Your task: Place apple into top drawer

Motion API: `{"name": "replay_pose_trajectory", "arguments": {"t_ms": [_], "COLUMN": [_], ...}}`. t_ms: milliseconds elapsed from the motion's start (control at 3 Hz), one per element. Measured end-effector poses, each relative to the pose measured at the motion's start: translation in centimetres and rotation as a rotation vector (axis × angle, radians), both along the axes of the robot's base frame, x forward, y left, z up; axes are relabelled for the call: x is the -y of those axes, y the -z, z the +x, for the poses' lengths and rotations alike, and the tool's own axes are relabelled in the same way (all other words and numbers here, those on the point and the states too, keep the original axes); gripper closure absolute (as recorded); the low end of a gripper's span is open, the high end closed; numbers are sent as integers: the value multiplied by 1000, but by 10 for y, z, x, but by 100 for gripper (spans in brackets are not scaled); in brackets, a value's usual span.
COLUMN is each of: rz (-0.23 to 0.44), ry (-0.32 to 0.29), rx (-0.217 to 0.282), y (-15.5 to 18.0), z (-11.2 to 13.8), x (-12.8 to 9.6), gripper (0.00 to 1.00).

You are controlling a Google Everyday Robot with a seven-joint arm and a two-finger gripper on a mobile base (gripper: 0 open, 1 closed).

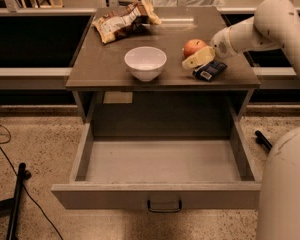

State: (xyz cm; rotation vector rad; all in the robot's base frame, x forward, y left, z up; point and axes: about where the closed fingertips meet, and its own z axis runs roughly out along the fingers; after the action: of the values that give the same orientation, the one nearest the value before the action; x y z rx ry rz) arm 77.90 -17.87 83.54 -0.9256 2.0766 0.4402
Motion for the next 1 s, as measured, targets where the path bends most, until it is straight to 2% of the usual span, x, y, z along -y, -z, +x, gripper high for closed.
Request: {"name": "replay_pose_trajectory", "arguments": {"t_ms": [333,1000], "rz": [0,0], "ry": [-2,-2], "rx": [-8,-8], "y": [5,5], "z": [-1,-1], "x": [-1,-1], "gripper": [18,64]}}
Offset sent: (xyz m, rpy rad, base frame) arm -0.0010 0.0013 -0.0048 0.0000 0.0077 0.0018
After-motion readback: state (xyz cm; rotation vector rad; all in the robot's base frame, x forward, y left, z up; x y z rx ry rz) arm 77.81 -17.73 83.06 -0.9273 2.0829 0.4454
